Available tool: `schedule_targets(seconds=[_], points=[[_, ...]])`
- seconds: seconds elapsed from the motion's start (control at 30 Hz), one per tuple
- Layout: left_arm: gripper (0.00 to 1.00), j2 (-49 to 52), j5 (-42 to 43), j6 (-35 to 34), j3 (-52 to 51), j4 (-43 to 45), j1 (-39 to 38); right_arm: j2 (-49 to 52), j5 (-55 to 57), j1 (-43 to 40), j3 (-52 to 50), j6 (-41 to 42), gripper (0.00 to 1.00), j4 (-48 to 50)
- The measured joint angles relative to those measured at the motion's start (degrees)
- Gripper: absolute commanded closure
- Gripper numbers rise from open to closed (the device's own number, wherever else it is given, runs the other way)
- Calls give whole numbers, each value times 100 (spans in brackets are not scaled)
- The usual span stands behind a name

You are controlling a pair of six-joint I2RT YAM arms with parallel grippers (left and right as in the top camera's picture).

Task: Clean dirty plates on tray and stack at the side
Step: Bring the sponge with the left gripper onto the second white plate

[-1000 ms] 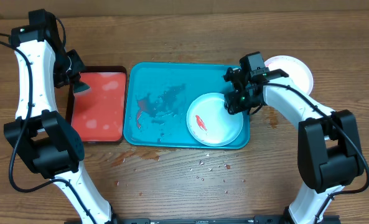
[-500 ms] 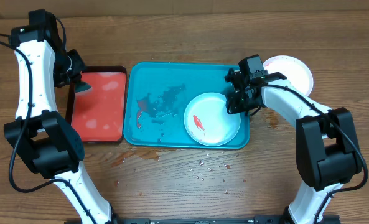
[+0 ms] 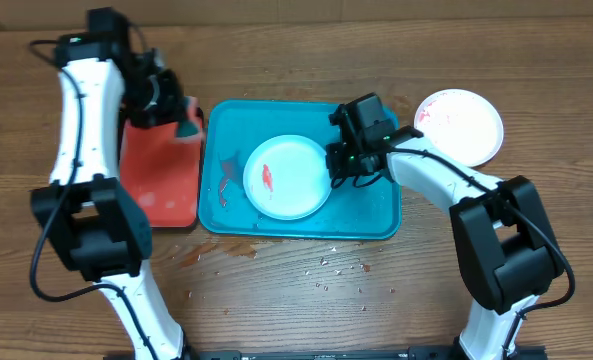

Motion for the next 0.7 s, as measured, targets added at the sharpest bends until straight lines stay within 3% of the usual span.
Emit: schedule_targets(seconds=[0.3,0.4,0.6,0.7], points=[[96,0,44,17,0,291,-1394,79,144,28,0,804,90,398],[96,0,-278,-28,0,313,-1821,179,149,31,0,979,71,374],[96,0,-881,-149,0,282,-2264,262,127,28,11,793,72,160],[96,0,-1036,-160,0,278,-2251,256,122,28,42,651,87,-28]])
